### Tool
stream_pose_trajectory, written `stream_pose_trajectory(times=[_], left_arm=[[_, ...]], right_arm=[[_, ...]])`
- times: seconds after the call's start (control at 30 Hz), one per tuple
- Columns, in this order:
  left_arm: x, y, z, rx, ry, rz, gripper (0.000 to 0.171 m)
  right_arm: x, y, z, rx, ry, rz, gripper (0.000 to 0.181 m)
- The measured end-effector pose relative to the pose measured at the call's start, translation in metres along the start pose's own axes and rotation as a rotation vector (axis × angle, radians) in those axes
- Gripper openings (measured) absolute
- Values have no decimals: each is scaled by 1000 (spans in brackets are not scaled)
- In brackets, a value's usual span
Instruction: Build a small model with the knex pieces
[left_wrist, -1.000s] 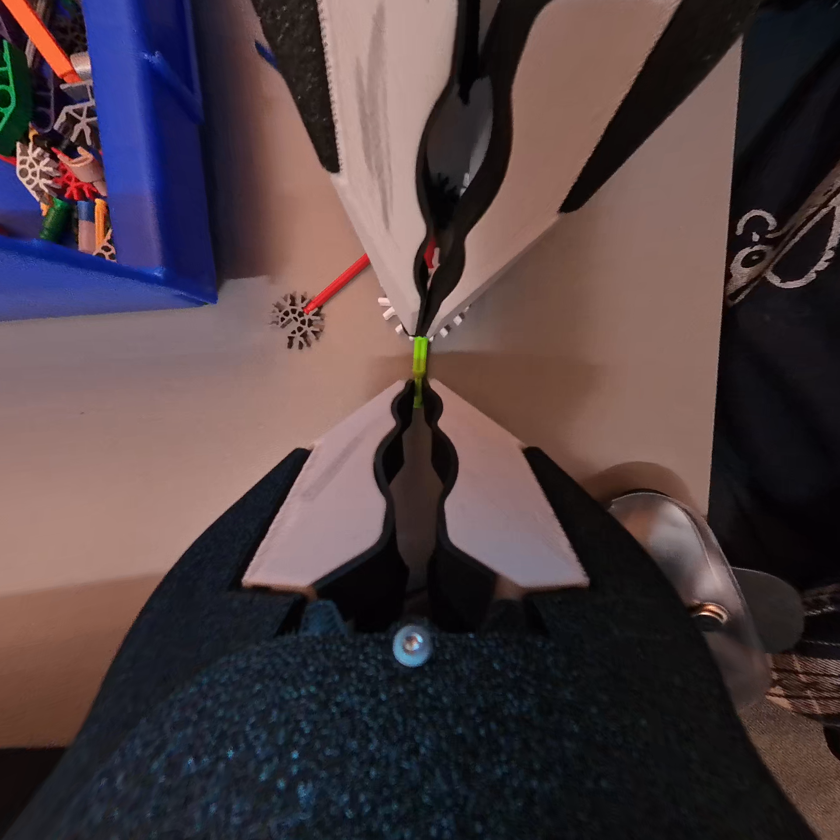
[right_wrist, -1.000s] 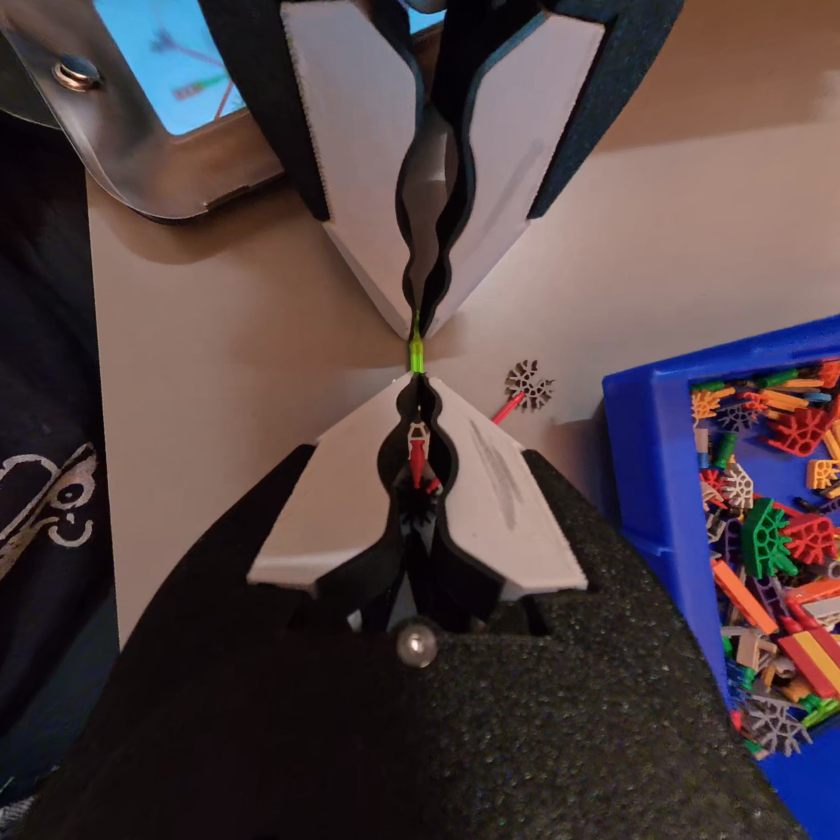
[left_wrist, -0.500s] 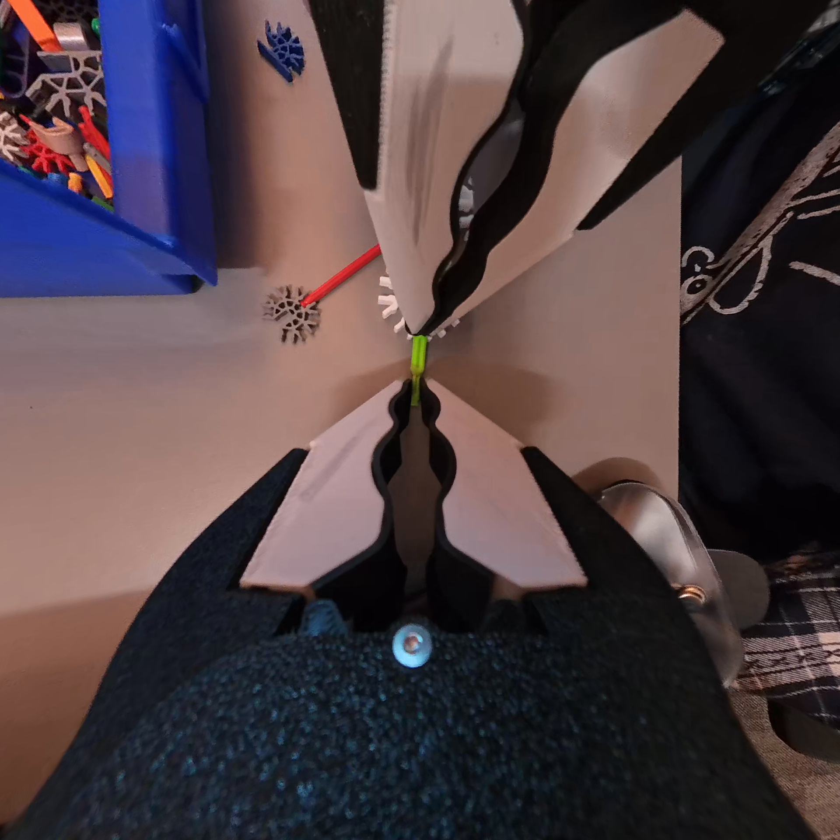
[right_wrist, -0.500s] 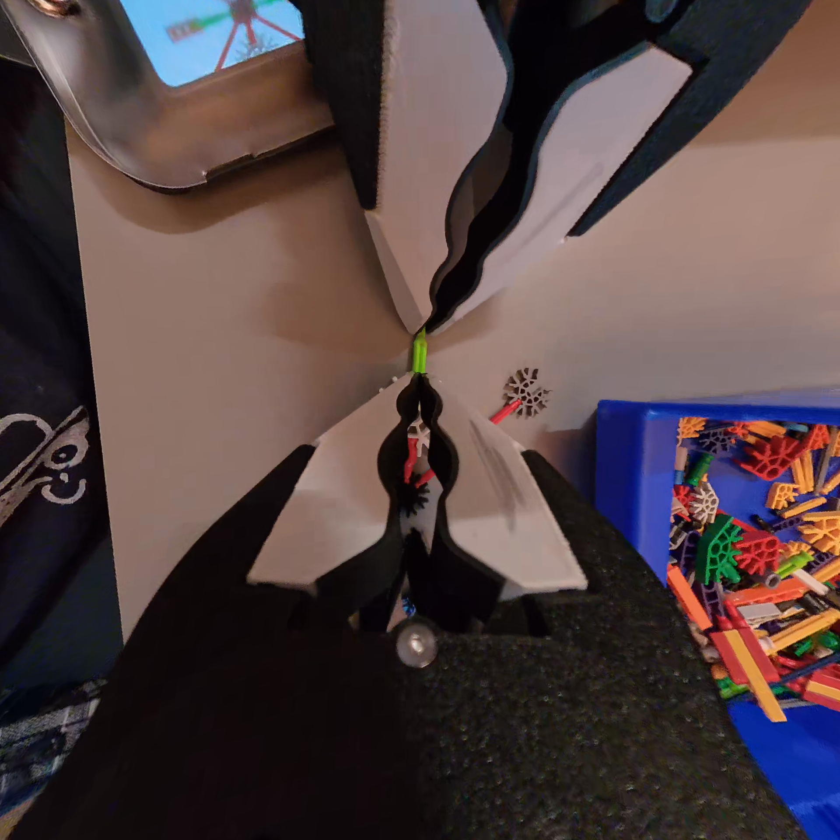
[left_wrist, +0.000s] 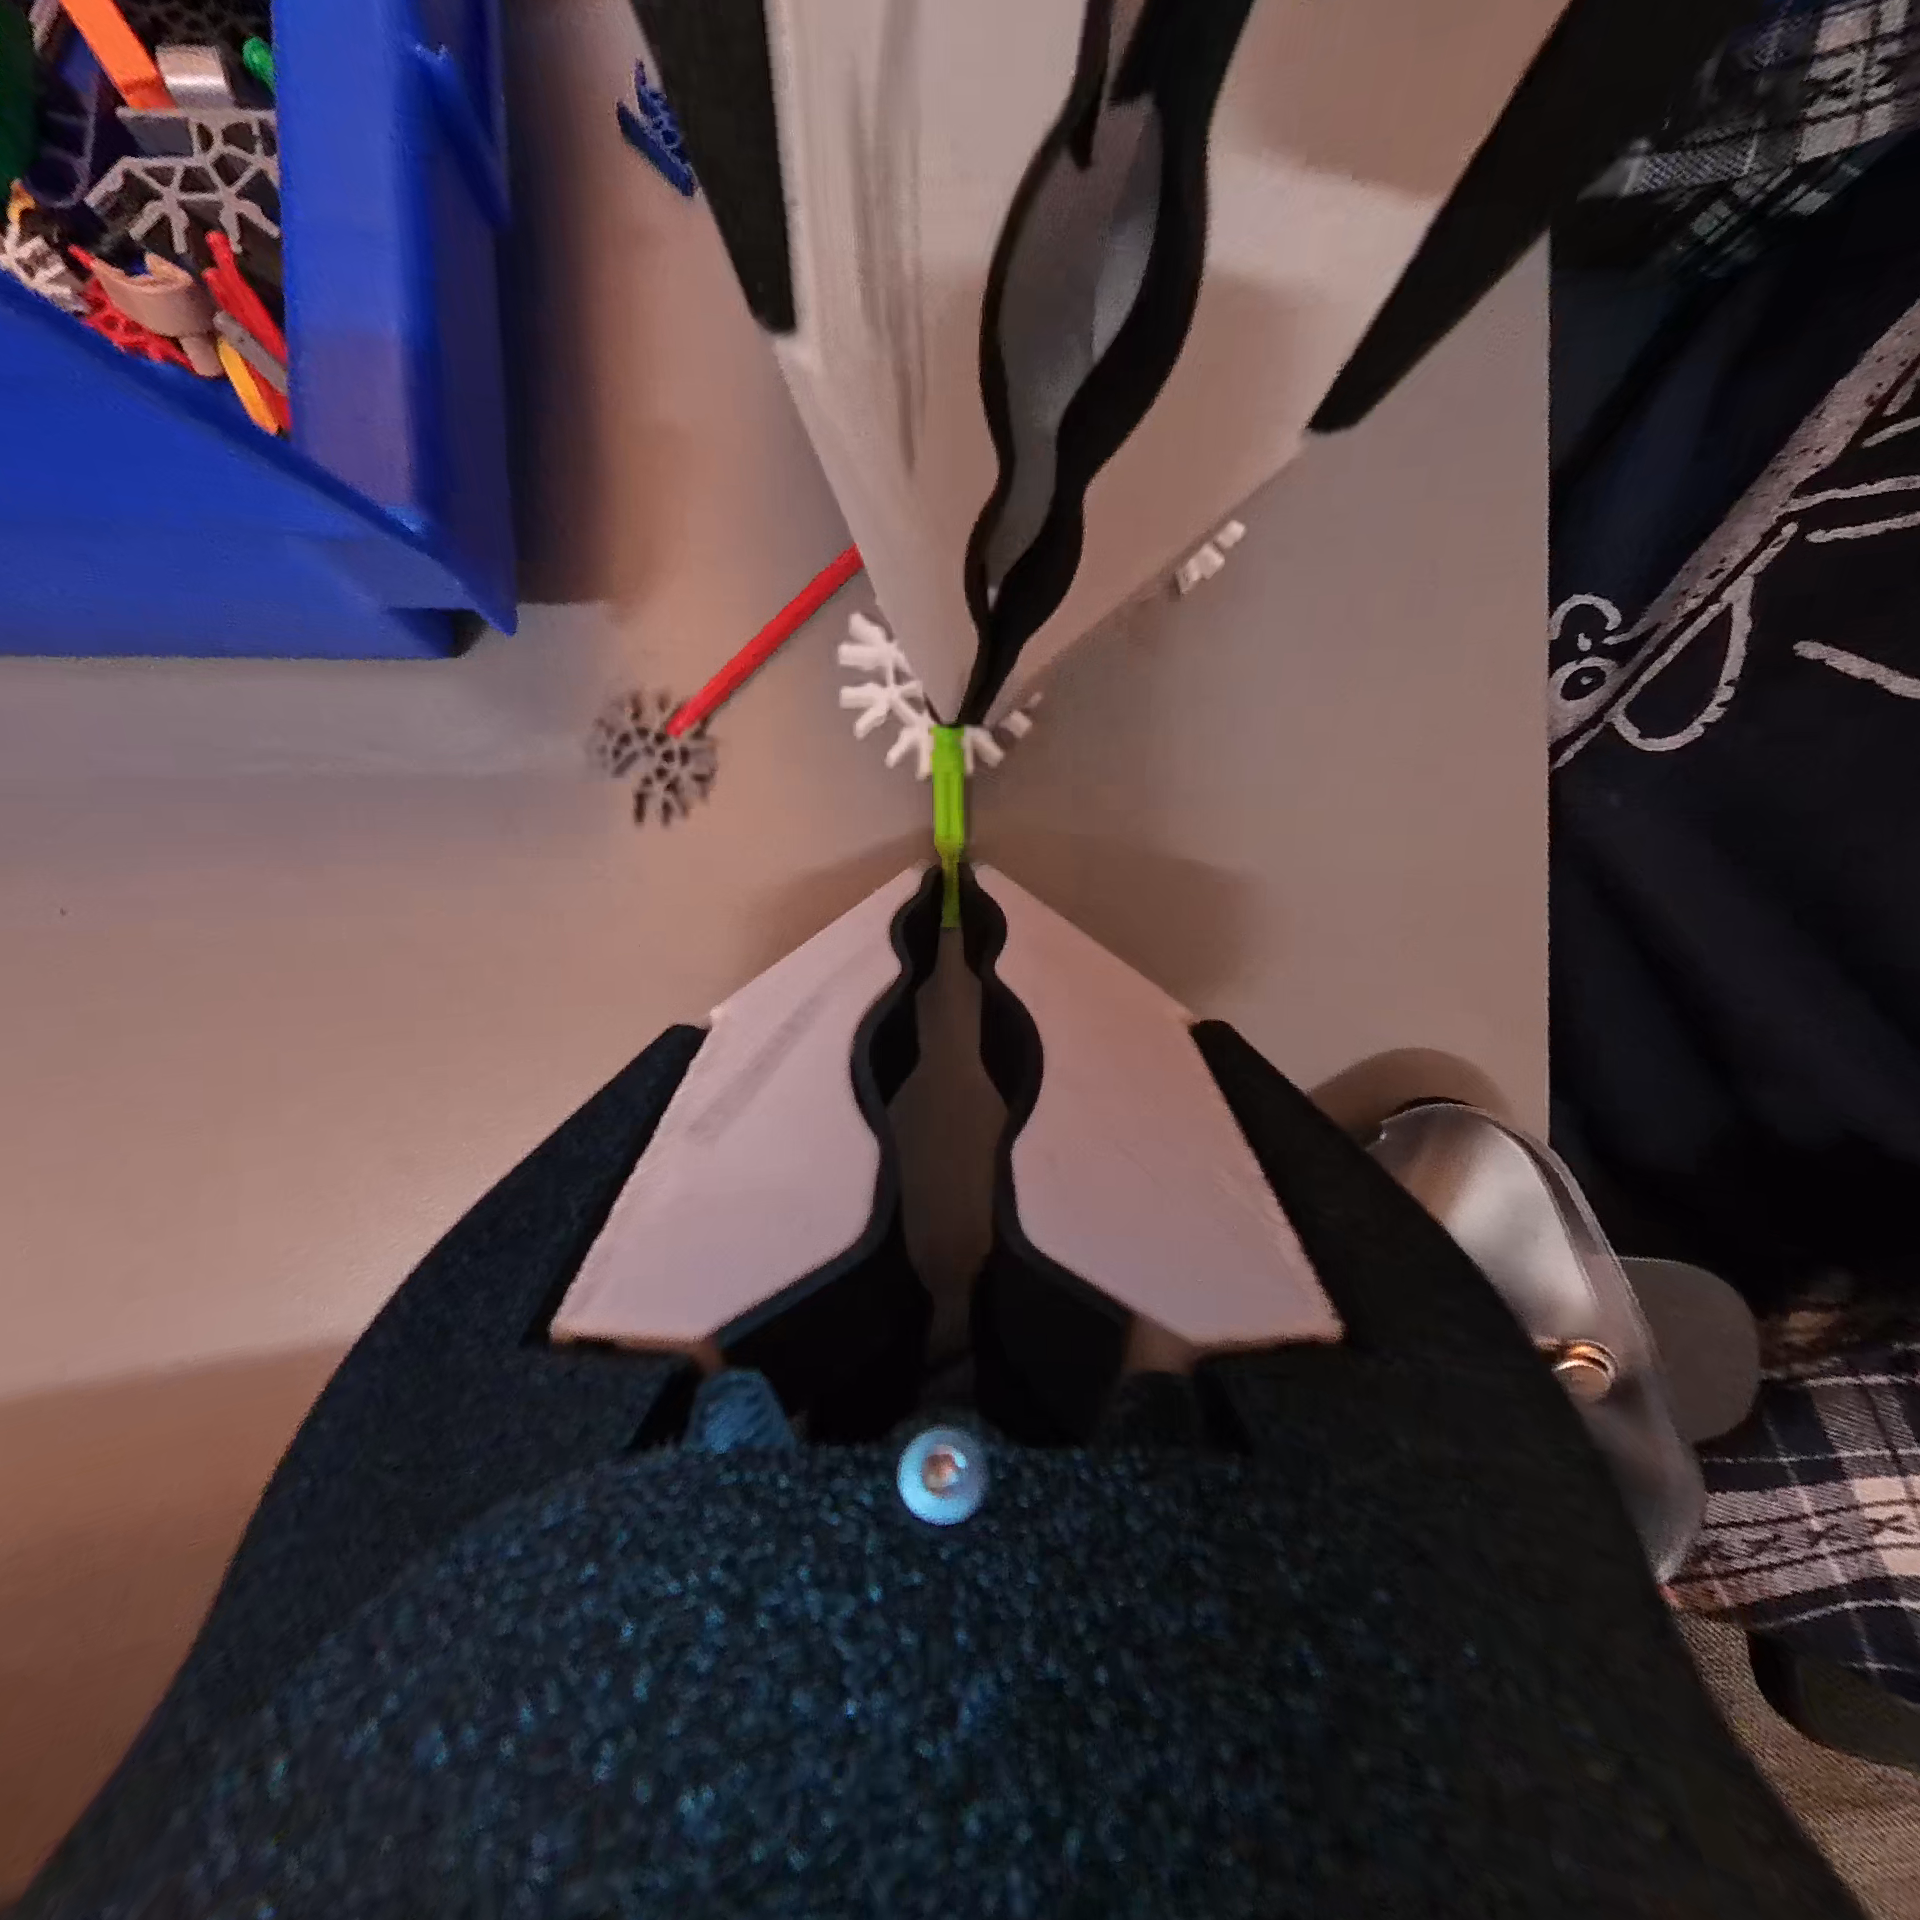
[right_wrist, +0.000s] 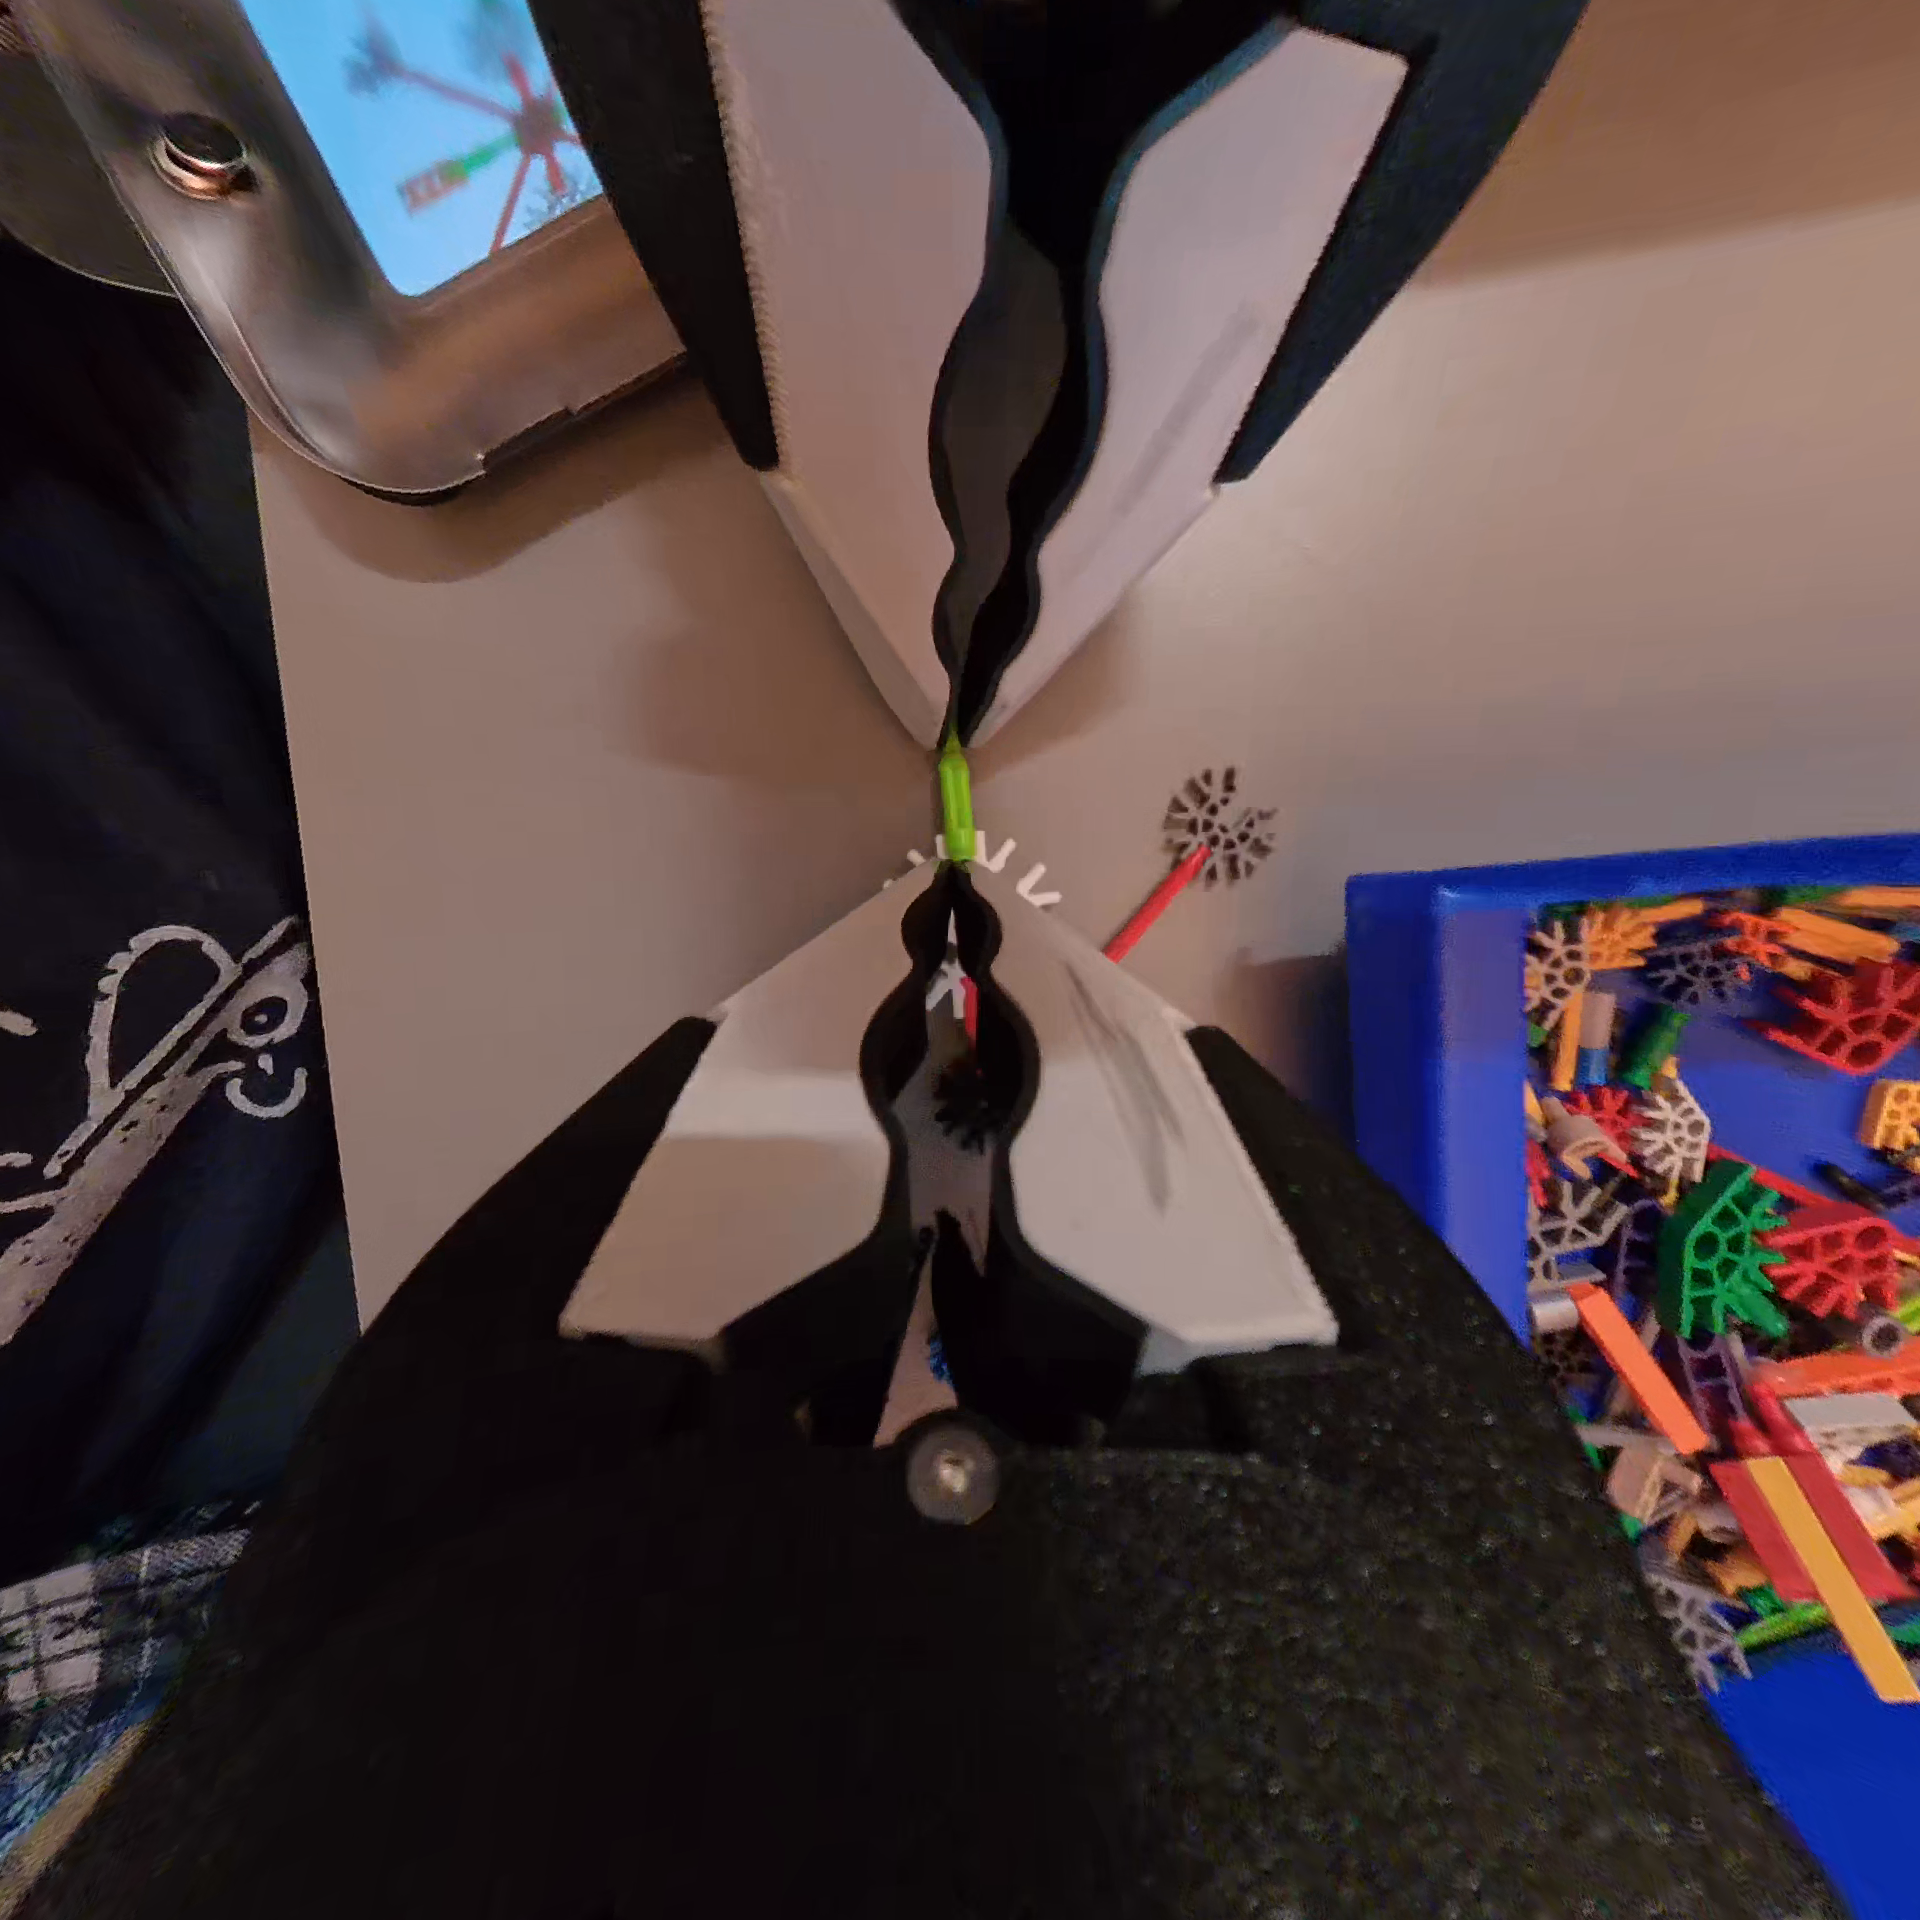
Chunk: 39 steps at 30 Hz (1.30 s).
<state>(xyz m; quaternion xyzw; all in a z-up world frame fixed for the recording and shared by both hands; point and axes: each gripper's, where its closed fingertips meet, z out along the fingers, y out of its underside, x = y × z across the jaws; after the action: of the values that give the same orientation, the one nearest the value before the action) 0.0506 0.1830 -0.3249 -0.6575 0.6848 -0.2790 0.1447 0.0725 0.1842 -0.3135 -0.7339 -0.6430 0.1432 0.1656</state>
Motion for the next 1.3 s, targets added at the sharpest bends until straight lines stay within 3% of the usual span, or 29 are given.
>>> stream_pose_trajectory(times=[0.67,0.8,1.3], left_arm=[[0,0,0,11,24,-4,2],[0,0,0,12,15,2,2],[1,0,0,10,35,-13,2]], right_arm=[[4,4,5,-70,31,-63,0],[1,-5,0,3,-8,-30,0],[1,-1,7,-82,47,-118,0]])
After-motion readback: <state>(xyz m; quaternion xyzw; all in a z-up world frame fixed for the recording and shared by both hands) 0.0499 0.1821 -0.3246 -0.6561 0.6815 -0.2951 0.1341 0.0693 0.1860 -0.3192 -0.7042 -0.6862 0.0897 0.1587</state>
